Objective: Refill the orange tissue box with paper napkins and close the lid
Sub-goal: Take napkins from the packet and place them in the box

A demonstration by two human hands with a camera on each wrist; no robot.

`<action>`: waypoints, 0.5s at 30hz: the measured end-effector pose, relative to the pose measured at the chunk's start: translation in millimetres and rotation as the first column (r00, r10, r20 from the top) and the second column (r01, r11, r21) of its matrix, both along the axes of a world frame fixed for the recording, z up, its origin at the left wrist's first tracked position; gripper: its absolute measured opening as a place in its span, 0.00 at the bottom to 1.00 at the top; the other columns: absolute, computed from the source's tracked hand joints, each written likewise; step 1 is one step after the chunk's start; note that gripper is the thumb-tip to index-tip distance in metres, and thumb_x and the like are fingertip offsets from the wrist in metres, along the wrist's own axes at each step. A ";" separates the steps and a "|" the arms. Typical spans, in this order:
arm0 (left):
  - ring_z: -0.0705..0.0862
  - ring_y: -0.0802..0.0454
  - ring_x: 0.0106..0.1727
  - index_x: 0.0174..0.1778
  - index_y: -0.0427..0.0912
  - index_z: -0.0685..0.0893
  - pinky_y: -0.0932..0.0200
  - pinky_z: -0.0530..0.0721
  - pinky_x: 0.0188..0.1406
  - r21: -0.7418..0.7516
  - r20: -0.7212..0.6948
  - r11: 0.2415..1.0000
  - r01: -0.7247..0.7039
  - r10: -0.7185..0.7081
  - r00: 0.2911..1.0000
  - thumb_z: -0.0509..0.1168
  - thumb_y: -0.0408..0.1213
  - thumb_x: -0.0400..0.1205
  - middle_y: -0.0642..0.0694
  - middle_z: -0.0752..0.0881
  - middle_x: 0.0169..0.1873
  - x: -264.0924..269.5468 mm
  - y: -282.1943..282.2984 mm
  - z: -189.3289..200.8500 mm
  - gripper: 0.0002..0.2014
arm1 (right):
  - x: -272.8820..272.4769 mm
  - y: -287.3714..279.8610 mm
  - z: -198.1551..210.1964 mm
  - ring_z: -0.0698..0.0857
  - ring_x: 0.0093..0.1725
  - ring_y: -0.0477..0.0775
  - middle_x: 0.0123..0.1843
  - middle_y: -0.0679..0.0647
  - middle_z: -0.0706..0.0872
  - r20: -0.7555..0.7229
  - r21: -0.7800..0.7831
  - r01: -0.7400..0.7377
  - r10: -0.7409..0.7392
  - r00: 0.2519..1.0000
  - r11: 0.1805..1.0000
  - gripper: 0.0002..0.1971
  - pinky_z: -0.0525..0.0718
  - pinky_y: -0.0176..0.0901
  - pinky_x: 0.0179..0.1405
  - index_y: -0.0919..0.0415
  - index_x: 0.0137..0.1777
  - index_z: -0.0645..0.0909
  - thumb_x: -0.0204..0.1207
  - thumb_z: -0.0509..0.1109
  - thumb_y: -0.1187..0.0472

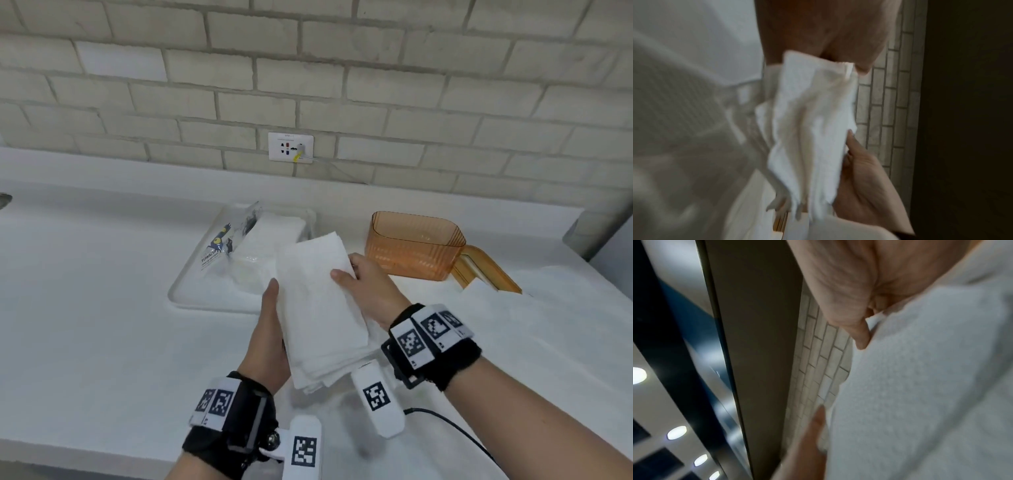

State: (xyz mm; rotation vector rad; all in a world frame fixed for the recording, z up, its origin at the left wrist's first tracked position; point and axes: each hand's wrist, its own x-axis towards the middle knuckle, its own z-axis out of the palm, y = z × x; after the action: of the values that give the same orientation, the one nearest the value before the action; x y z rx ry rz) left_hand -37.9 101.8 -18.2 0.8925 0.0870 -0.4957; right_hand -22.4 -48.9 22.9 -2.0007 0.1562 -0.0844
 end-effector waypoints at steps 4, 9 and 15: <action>0.88 0.46 0.59 0.65 0.43 0.83 0.48 0.81 0.60 0.007 0.046 0.997 0.081 -0.081 0.996 0.52 0.60 0.84 0.41 0.89 0.58 -0.3 -27.4 6.2 0.28 | -1.9 -22.5 -9.8 0.81 0.52 0.58 0.53 0.58 0.83 0.050 -0.177 0.082 -0.074 0.996 0.981 0.09 0.76 0.45 0.49 0.66 0.54 0.76 0.82 0.62 0.59; 0.86 0.44 0.62 0.68 0.41 0.81 0.46 0.81 0.64 0.092 0.072 0.983 0.156 -0.163 0.984 0.61 0.49 0.84 0.41 0.88 0.59 5.1 -54.4 3.1 0.21 | -13.5 -73.8 -5.7 0.72 0.63 0.48 0.65 0.49 0.71 -0.154 -0.105 0.054 -0.070 0.986 0.993 0.23 0.70 0.39 0.59 0.57 0.71 0.66 0.81 0.59 0.45; 0.88 0.47 0.59 0.66 0.42 0.81 0.49 0.83 0.62 0.264 0.143 0.927 0.265 -0.309 0.940 0.67 0.42 0.81 0.45 0.90 0.57 10.5 -100.2 3.0 0.18 | -27.1 -105.0 0.3 0.79 0.66 0.50 0.67 0.48 0.79 -0.159 0.166 -0.025 0.051 0.986 0.986 0.22 0.76 0.53 0.70 0.53 0.74 0.66 0.81 0.63 0.52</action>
State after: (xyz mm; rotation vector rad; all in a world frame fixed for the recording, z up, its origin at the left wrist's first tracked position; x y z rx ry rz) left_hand -27.4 1.6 -15.2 1.1950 -0.1584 -0.6853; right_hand -49.4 -153.9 23.3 -1.8449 0.2223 0.1137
